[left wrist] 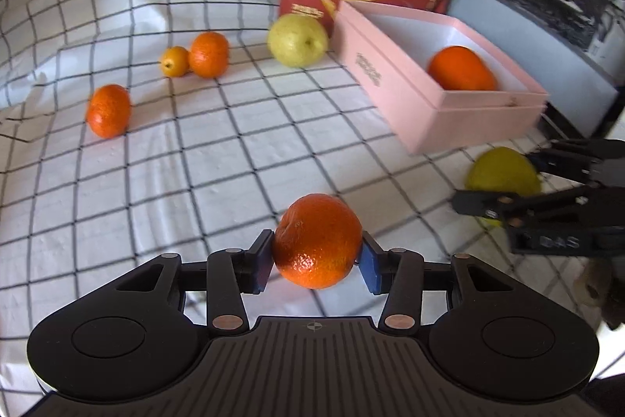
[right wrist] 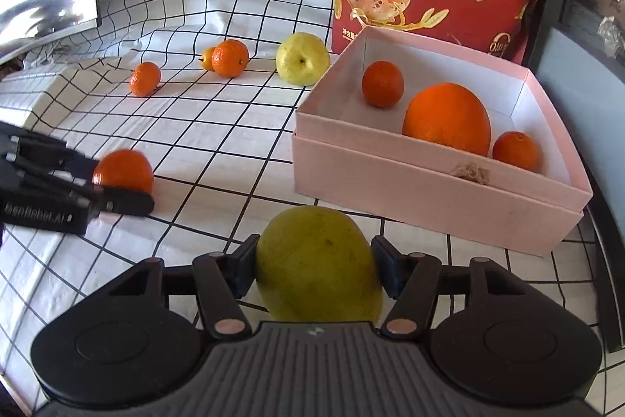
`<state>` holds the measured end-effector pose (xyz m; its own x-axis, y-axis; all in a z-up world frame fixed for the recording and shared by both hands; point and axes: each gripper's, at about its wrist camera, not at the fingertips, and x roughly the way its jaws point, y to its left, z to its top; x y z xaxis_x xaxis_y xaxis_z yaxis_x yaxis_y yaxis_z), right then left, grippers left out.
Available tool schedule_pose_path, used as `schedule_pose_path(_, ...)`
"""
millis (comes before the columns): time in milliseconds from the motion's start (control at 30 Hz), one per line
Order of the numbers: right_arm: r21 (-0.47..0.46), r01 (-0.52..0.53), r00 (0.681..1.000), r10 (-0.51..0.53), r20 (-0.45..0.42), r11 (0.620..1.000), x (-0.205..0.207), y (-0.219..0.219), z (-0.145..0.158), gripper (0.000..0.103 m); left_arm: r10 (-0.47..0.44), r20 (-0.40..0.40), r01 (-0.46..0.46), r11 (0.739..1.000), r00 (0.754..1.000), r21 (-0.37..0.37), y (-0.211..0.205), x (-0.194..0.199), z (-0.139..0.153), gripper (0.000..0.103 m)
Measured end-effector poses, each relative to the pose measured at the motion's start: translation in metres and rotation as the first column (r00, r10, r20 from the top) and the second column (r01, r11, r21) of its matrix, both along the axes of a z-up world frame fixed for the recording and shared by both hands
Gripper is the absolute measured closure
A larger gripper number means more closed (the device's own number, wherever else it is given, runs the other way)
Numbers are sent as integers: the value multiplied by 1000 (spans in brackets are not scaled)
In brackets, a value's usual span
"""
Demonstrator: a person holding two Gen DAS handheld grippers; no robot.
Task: Organize fruits
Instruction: 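Release the tangerine into the pink box with the left tool while the right tool carries the pear over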
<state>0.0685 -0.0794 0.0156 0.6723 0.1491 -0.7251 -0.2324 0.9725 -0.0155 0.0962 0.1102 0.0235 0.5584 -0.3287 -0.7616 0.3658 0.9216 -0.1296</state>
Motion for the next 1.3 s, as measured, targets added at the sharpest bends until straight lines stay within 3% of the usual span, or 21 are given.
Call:
schedule_pose_path(233, -3, -12, 1000, 12, 2, 1000, -8, -1, 2, 43, -46, -61, 41, 996, 997, -73, -13, -19, 3, 52)
schedule_pose_path(433, -7, -5, 1000, 5, -7, 1000, -19, -9, 6, 43, -102, -79, 95, 991, 992, -92, -28, -26, 4, 53)
schedule_pose_path(700, 18, 61, 998, -62, 16, 998, -32, -40, 32, 43, -127, -42, 119, 981, 991, -155, -41, -12, 25, 53)
schedule_pose_path(833, -3, 89, 991, -88, 102, 996, -33, -56, 64, 43, -138, 39, 143, 969, 990, -200, -52, 11, 58, 53)
schedule_pose_path(1000, -10, 115, 969, -110, 221, 993, -17, -76, 117, 43, -136, 152, 165, 966, 979, -198, -78, 49, 103, 53)
schedule_pose_path(1167, 43, 151, 948, -157, 278, 988, 6, -97, 154, 43, -123, 155, 149, 974, 980, -168, -115, 100, 121, 52)
schedule_pose_path(1300, 22, 168, 941, -167, 293, 985, 19, -103, 158, 43, -92, 78, 104, 981, 993, -164, -151, 150, 110, 52)
